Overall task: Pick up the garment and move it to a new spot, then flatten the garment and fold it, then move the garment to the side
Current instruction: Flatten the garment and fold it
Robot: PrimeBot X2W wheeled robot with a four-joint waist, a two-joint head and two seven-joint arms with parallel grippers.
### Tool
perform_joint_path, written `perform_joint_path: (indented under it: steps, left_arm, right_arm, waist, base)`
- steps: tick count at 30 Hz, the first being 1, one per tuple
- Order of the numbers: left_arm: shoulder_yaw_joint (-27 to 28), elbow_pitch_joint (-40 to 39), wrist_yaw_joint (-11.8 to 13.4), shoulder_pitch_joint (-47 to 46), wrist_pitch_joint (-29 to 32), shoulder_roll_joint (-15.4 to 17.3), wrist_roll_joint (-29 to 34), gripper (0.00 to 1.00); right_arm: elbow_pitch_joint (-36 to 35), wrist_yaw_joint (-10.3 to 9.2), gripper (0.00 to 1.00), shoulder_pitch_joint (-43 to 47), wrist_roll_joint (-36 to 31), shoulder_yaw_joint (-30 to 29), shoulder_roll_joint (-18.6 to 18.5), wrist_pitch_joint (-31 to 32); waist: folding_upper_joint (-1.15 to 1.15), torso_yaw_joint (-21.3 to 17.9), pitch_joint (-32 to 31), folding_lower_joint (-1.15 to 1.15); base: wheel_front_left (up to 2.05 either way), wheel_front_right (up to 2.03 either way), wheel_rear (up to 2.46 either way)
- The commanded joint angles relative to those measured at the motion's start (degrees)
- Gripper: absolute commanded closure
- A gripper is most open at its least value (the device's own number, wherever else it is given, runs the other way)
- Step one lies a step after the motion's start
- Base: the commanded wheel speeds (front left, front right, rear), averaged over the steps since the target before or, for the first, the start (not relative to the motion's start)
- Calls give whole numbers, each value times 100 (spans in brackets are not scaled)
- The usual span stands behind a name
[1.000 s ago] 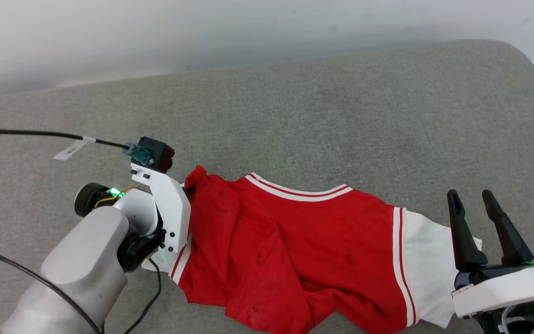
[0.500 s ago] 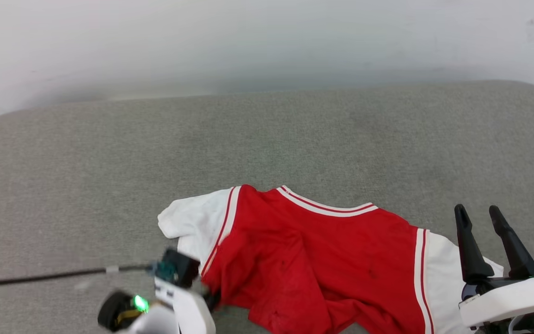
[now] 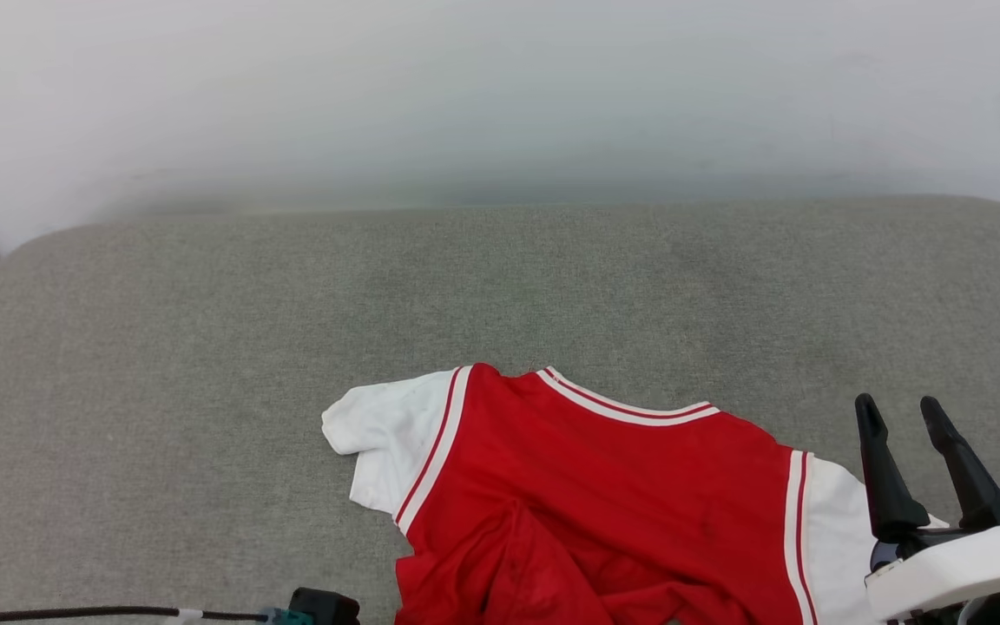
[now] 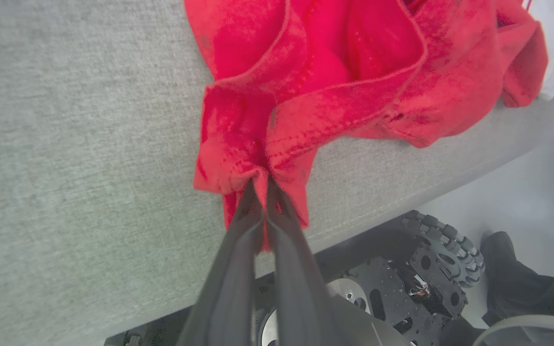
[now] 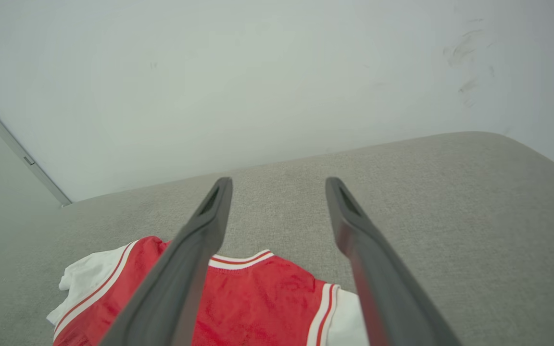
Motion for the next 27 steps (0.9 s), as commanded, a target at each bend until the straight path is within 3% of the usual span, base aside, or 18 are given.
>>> perform_joint_path:
  steps: [1,9,18,22,27]
  left_arm:
    - [42,19,-5,43,-65,-45,15,0]
    - [486,-10,228,-157,-1113,-254,297,0]
    - [1054,-372,741,-360,-2011,-220,720,0]
    - [1246,-389,825,-614,-1954,-78,756,0]
    - [1245,-223,501,-1372,-1371,294,788,0]
  right_arm:
    - [-25,-2,0,54,-10,-14,9,22]
    - [-101,-2,0,170,-24,-31,9,101]
    - [-177,-2,0,240,-14,-82,9,140]
    - [-232,-2,0,189,-38,-110,10,179]
    - [-321,-2,0,34,-172,-126,10,250]
  waist:
    - [0,-1,-41,0]
    - [0,-18,-228,0]
    - [0,-68,-263,0]
    - [0,-109,-170,0]
    - [0,-180,201,0]
  base:
    - [0,0,0]
    - [0,0,0]
    - [0,0,0]
    - [0,0,0]
    - [0,0,0]
